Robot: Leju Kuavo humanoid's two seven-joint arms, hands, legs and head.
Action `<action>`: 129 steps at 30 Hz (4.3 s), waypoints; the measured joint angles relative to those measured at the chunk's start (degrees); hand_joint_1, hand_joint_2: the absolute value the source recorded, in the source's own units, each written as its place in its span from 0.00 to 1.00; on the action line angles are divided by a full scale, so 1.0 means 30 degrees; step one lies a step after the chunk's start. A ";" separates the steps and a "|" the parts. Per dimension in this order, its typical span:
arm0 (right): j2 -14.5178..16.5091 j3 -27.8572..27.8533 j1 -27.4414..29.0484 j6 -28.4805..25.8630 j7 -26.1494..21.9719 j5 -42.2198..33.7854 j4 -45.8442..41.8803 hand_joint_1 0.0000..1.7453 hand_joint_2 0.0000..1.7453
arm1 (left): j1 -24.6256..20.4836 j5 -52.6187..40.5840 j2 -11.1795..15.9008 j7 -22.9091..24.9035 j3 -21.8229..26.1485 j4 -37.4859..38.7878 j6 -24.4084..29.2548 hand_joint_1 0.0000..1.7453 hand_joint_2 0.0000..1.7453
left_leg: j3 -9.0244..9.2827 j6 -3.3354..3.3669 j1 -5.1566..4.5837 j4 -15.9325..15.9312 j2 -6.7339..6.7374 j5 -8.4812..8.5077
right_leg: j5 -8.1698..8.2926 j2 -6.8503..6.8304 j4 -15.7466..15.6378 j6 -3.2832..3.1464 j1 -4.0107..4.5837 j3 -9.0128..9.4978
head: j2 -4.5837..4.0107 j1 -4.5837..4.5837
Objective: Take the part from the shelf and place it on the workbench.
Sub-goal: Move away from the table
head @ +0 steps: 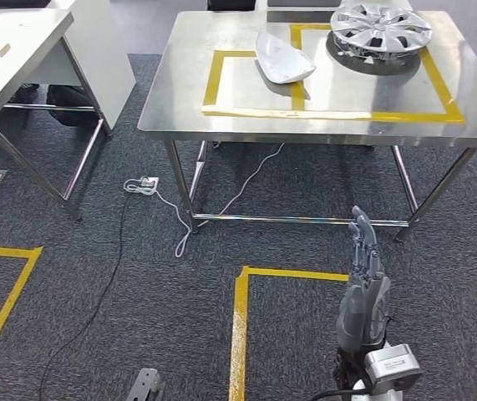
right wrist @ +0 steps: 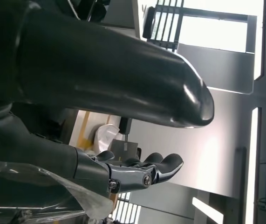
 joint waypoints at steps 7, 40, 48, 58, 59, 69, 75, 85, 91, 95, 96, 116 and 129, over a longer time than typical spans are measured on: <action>-0.0007 0.0013 0.0075 -0.0027 0.0046 -0.0004 0.0018 0.00 0.00 | -0.0005 0.0011 -0.0124 0.0033 0.0016 0.0007 -0.0020 0.00 0.00 | -0.1253 0.0059 0.0316 -0.0825 0.0221 0.1579 | -0.3359 0.0197 0.4585 0.0724 -0.0219 -0.1565 | 0.0002 -0.0037; -0.0015 0.0036 0.0216 -0.0082 0.0056 0.0044 0.0056 0.00 0.00 | 0.0005 0.0015 -0.0100 0.0047 0.0031 0.0015 -0.0040 0.00 0.00 | -0.1961 0.0025 0.0270 -0.0318 0.0298 0.1613 | -0.2129 0.0169 0.5386 0.0743 -0.0324 -0.1144 | 0.0000 0.0144; -0.0029 0.0022 0.0261 -0.0333 0.0149 0.0537 0.0005 0.00 0.00 | 0.0037 0.0044 -0.0088 0.0044 0.0036 0.0015 -0.0005 0.00 0.00 | -0.3636 -0.0725 0.0312 0.0575 -0.0114 0.2554 | -0.2534 0.0157 -0.0547 0.0031 -0.0295 0.2834 | 0.0004 0.0087; -0.0029 0.0037 0.0293 -0.0417 0.0268 0.0563 0.0000 0.00 0.00 | 0.0078 0.0051 -0.0067 0.0046 0.0031 0.0015 0.0118 0.00 0.00 | -0.1442 -0.1460 0.0802 0.2326 0.0932 0.0625 | -0.1105 -0.1616 -0.0298 0.0050 -0.0367 0.1265 | 0.0002 -0.0106; -0.0029 0.0037 0.0288 -0.0428 0.0275 0.0559 -0.0002 0.00 0.00 | 0.0064 0.0049 -0.0078 0.0046 0.0031 0.0015 0.0120 0.00 0.00 | -0.0798 -0.1342 0.0713 0.1228 0.1301 0.0506 | -0.1038 -0.1812 -0.0276 0.0155 -0.0339 0.1221 | 0.0002 -0.0106; -0.0046 0.0146 0.0353 -0.0453 0.0302 0.0537 0.0015 0.00 0.00 | 0.0168 0.0055 -0.0151 0.0047 0.0031 0.0015 0.0135 0.00 0.00 | -0.1067 -0.0001 0.0314 -0.0146 -0.0383 0.0684 | -0.3643 0.0188 0.5337 0.0530 -0.0238 -0.1414 | 0.0005 -0.0004; -0.0051 0.0149 0.0335 -0.0463 0.0297 0.0543 0.0011 0.00 0.00 | 0.0125 0.0053 -0.0206 0.0047 0.0031 0.0015 0.0133 0.00 0.00 | -0.1510 -0.0183 0.0157 0.0214 -0.1825 0.0898 | -0.1481 0.1713 0.0035 0.0022 -0.0175 0.1409 | 0.0002 -0.0015; -0.0051 0.0162 0.0377 -0.0468 0.0295 0.0541 -0.0002 0.00 0.00 | 0.0136 0.0047 -0.0104 0.0047 0.0024 0.0007 0.0162 0.00 0.00 | -0.4124 -0.1557 0.0805 0.5579 -0.0149 -0.1271 | -0.1358 -0.0797 -0.0316 -0.0137 -0.0453 0.1527 | 0.0000 -0.0344; -0.0051 0.0166 0.0343 -0.0468 0.0284 0.0544 -0.0004 0.00 0.00 | 0.0104 0.0055 -0.0106 0.0047 0.0024 0.0007 0.0151 0.00 0.00 | -0.1663 -0.1315 0.0635 0.0479 0.1410 0.0574 | -0.1531 -0.2066 -0.0310 0.0539 -0.0405 0.1729 | 0.0000 -0.0404; -0.0051 0.0175 0.0306 -0.0490 0.0277 0.0547 -0.0004 0.00 0.00 | 0.0193 0.0044 -0.0106 0.0046 0.0024 0.0007 0.0151 0.00 0.00 | -0.1800 -0.0596 0.0640 0.0342 0.0585 0.0750 | -0.2295 -0.1327 0.0521 0.0898 -0.0514 0.1376 | 0.0000 -0.0266; -0.0051 0.0175 0.0325 -0.0497 0.0277 0.0547 -0.0004 0.00 0.00 | 0.0172 0.0042 -0.0109 0.0045 0.0024 0.0007 0.0151 0.00 0.00 | -0.1826 -0.0461 0.0622 0.0318 0.0365 0.0806 | -0.2904 -0.0636 0.1597 0.0887 -0.0520 0.0864 | 0.0000 -0.0199; -0.0058 0.0146 0.0537 -0.0603 0.0288 0.0585 -0.0060 0.00 0.00 | 0.0153 0.0047 -0.0071 0.0047 0.0024 0.0007 0.0126 0.00 0.00 | -0.4484 -0.1516 0.0780 0.5578 -0.0151 -0.1170 | -0.1407 -0.0711 -0.0266 -0.0224 -0.0331 0.1423 | 0.0004 -0.0197; -0.0113 0.0160 0.0807 -0.0781 0.0264 0.0672 -0.0321 0.00 0.00 | 0.0199 0.0137 -0.0120 0.0018 0.0024 0.0007 0.0164 0.00 0.00 | -0.1812 -0.0405 0.0547 0.0244 -0.0278 0.0712 | -0.4262 0.0134 0.4808 0.0658 -0.0352 -0.0791 | 0.0000 0.0095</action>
